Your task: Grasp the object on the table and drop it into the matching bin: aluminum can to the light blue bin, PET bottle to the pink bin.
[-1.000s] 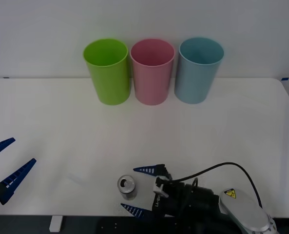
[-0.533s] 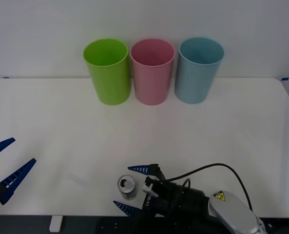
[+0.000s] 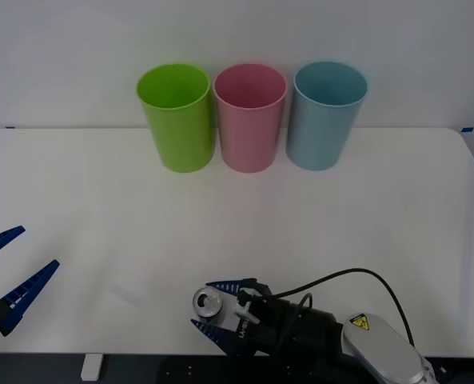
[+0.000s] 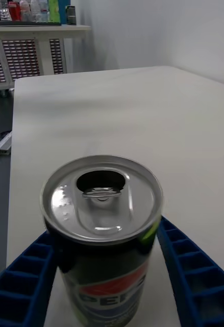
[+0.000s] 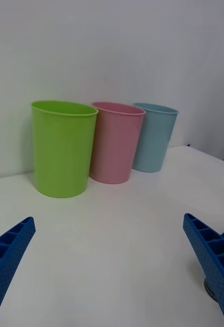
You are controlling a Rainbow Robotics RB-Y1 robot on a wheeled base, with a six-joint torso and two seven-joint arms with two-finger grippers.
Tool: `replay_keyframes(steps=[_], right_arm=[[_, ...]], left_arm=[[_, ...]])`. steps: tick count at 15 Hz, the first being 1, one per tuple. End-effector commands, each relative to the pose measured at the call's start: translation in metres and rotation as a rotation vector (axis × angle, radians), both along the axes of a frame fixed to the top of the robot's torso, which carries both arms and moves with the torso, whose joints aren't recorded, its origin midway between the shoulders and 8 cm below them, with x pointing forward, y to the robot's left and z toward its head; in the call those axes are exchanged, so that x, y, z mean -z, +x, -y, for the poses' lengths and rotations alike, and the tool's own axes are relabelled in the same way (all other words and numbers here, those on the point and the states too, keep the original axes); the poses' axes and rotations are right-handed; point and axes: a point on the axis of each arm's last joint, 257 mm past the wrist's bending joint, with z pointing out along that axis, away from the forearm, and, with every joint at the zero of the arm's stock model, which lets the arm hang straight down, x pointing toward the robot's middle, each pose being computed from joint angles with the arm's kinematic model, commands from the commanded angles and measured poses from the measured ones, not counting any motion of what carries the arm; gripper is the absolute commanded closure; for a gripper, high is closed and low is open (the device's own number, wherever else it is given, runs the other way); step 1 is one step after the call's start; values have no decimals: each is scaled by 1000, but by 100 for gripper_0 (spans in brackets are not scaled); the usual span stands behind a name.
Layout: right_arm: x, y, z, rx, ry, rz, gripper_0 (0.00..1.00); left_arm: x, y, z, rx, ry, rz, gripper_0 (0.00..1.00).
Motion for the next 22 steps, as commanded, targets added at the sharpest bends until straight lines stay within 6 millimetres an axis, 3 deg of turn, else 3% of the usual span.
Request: replay_keyframes(steps=[1,6,10,16,22], right_arm=[[1,1,1,4,-2,-1,100],[-6,4,1,21,35,-20,100],[-21,20,14,67,79,-23,100],[-65,54,58,155,149,6,100],[-122,76,82,207,279,-30,100]], left_arm=[[0,0,0,0,0,0,0],[0,0,0,0,0,0,0],[0,0,0,0,0,0,0],[0,0,0,0,0,0,0],[0,0,0,0,0,0,0]])
